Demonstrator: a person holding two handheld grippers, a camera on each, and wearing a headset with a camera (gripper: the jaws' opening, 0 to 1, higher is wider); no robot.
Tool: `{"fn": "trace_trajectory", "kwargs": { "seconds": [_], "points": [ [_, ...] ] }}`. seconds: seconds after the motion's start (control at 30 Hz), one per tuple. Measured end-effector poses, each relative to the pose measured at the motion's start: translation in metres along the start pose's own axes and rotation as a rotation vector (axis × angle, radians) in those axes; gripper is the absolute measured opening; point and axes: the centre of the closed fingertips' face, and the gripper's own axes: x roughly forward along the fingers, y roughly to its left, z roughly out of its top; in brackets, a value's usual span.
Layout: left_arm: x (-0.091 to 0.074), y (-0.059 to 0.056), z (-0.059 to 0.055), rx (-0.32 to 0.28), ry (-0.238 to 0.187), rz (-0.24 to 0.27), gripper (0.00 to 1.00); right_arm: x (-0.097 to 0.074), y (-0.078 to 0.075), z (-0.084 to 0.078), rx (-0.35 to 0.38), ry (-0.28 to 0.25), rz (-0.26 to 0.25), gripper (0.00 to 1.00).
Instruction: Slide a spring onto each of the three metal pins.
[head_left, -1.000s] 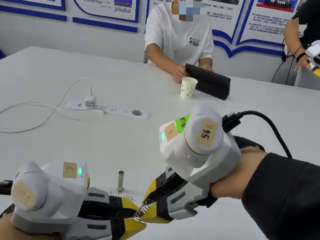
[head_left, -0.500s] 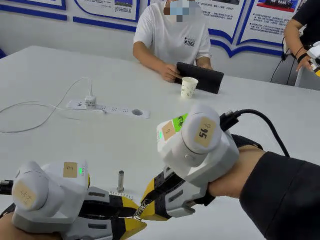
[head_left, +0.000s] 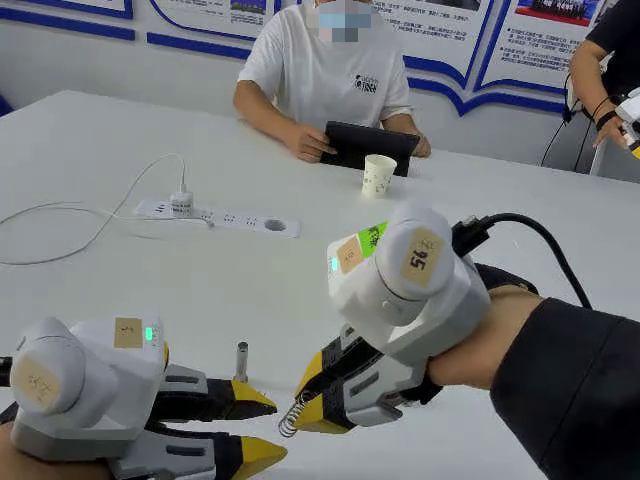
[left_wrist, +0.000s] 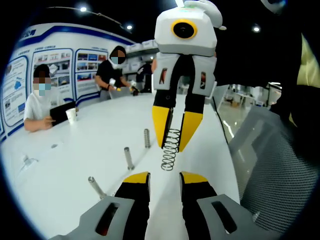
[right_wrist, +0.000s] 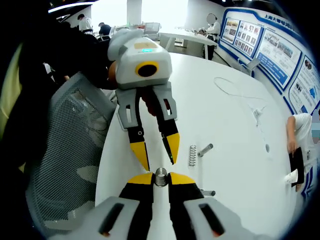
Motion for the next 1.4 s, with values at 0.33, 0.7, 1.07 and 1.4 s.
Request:
{"fn": "trace_trajectory", "kwargs": {
  "seconds": [0.33, 0.7, 1.07, 1.4],
  "points": [
    [-0.012, 0.009, -0.005, -0.02, -0.001, 0.038, 0.28, -0.006, -0.011, -0.013, 0.027, 0.021, -0.021, 0.12],
    [-0.021, 0.013, -0.008, -0.037, -0.006, 0.069, 0.3, -0.014, -0.03, -0.026, 0.06, 0.038, -0.052, 0.12],
    [-0.024, 0.014, -0.012, -0.053, -0.005, 0.085, 0.31, -0.013, -0.054, -0.041, 0.1, 0.062, -0.083, 0.12],
    [-0.026, 0.016, -0.014, -0.063, -0.006, 0.095, 0.31, -0.011, -0.076, -0.049, 0.124, 0.079, -0.121, 0.12]
  ]
}}
